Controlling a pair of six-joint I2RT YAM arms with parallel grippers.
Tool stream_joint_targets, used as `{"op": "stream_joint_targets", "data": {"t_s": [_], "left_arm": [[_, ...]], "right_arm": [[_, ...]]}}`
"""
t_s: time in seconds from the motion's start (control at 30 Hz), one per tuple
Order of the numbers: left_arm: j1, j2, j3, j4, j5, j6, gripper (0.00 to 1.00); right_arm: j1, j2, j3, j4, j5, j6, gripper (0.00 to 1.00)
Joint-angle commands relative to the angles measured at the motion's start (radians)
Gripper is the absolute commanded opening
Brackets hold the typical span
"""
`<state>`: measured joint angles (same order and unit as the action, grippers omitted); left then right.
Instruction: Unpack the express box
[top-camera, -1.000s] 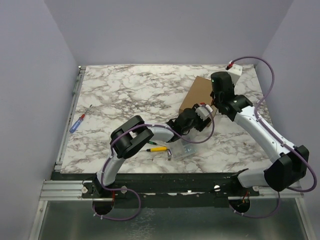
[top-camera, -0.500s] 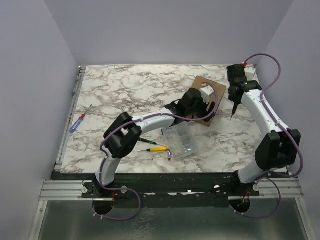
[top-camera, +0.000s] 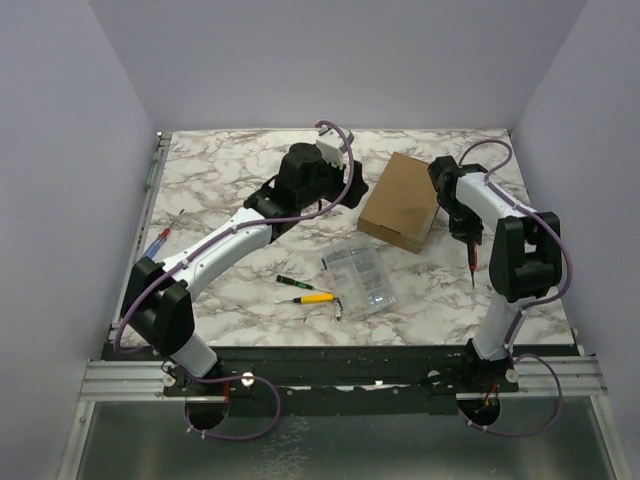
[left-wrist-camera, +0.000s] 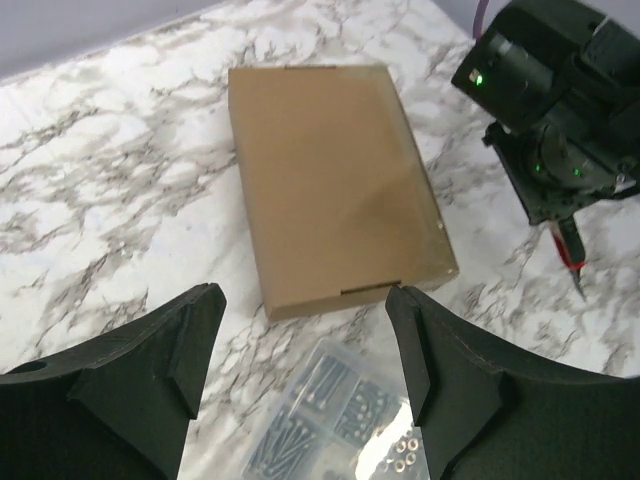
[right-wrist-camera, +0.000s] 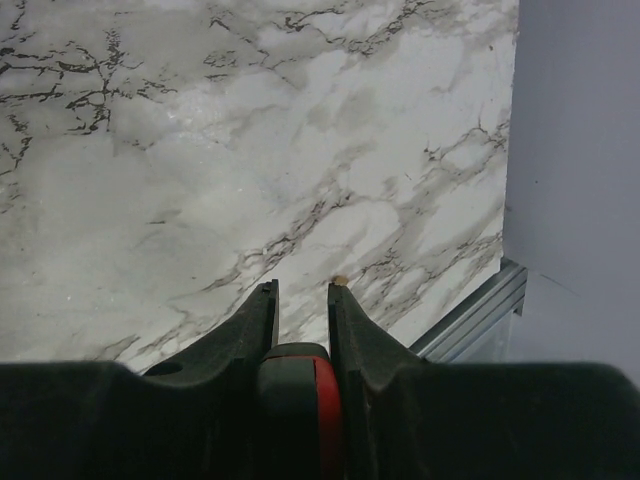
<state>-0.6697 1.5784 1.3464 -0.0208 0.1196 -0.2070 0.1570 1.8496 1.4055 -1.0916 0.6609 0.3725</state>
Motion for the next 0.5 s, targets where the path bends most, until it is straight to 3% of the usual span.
{"op": "stream_joint_targets", "data": {"t_s": [0.0, 0.23, 0.37, 0.47], "left_arm": [[-0.015, -0.037, -0.072, -0.068, -0.133, 0.117, 0.77], [-0.039, -0.05, -0.103, -0.063, -0.237, 0.172, 0.77], [-0.047, -0.044, -0.106, -0.057, -0.223, 0.173, 0.77], [-0.045, -0.038, -0.105, -0.058, -0.227, 0.173, 0.77]], "right_arm": [[-0.008, 0.081, -0.017, 0.067, 0.031, -0.048, 0.15], [-0.028, 0.138, -0.014, 0.28, -0.048, -0.087, 0.18], [-0.032, 0.162, -0.006, 0.305, -0.096, -0.088, 0.41], [-0.031, 0.163, -0.028, 0.33, -0.136, -0.084, 0.47]]}}
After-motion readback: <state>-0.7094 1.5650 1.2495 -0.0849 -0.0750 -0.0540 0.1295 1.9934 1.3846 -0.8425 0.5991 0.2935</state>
